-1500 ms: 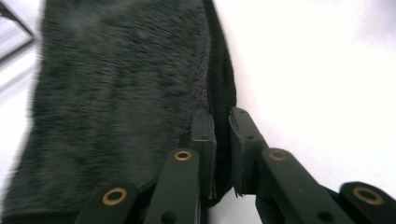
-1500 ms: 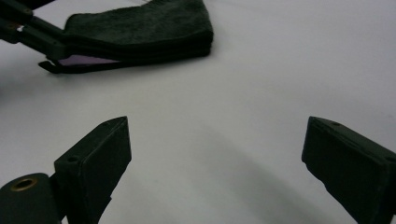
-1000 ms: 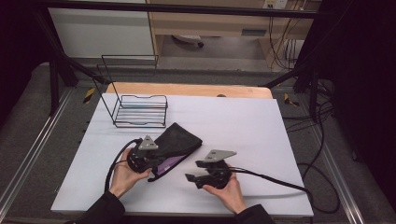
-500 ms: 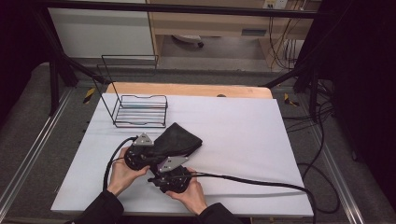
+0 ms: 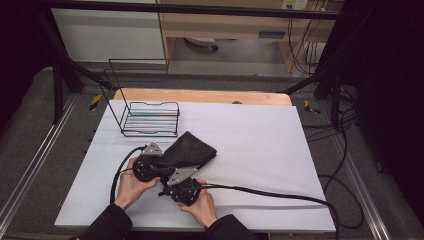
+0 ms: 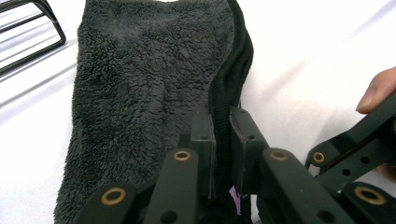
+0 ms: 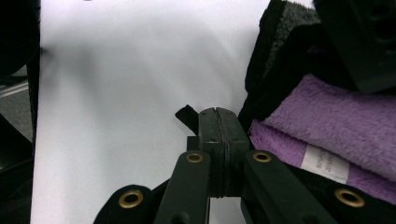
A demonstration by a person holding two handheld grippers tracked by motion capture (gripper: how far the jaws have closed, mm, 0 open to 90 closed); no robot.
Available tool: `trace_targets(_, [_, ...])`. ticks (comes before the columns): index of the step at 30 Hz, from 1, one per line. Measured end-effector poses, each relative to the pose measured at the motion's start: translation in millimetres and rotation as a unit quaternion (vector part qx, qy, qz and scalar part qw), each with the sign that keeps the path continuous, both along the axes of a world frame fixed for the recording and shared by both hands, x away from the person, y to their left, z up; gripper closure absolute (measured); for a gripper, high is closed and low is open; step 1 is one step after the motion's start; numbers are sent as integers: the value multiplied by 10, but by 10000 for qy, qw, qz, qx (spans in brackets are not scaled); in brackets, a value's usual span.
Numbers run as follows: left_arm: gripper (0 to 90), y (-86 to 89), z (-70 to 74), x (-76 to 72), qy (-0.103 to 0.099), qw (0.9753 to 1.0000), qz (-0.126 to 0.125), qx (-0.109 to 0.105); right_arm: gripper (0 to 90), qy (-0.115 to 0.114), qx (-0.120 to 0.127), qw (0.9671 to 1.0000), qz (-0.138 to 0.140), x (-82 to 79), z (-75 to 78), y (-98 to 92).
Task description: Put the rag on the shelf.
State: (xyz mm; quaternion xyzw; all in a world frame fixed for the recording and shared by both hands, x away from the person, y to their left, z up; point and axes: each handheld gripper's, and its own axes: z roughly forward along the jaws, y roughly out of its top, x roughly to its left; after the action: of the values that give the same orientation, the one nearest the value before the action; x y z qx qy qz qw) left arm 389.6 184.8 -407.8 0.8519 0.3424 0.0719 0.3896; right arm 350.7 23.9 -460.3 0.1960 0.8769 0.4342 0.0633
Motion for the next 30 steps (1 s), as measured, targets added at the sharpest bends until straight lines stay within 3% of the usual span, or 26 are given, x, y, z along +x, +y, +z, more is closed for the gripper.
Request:
trace_targets(2, [810,1,-1,2,3,10000,7,-16,900,-27,7,10000,35,-3,7,-2])
trace_targets(3, [809,2,-1,4,5,10000,4,-19,827,-81,58,9999,58,-12,23,1])
trace_targets(5, [809,10,2,12,9,10000,8,-32,809,-109,84,9999,49,-10,28,3])
trace_targets(6, [809,13,4,14,7,10000,16,-50,733,-63,130,9999,37,10,22,12])
trace_targets(7, [809,14,5,15,-3,10000,18,-61,733,-63,130,9999,37,10,22,12])
trace_targets(9, [809,15,3,21,-7,10000,19,-73,681,-90,57,9999,91,13,1,44])
trace_targets(12, [809,17,1,26,5,10000,16,-61,675,-130,-112,9996,244,-1,-6,124])
trace_targets(16, [808,19,4,23,2,10000,10,-61,779,-191,-197,9992,288,-2,-9,167])
trace_targets(17, [809,22,5,22,2,10000,7,-66,858,-164,-197,9994,213,4,-7,160])
trace_targets(18, [809,22,5,22,2,10000,7,-66,882,-167,-210,9994,214,4,-3,156])
trace_targets(24, [809,29,26,3,55,9998,-48,-181,899,-49,-209,9994,279,-34,130,16])
trace_targets(28, [808,-22,69,-46,93,9993,-236,-267,900,1,-245,9992,310,-68,254,-161])
trace_targets(30, [807,-126,97,-114,106,9987,-401,-287,900,34,-286,9991,322,-98,302,-269])
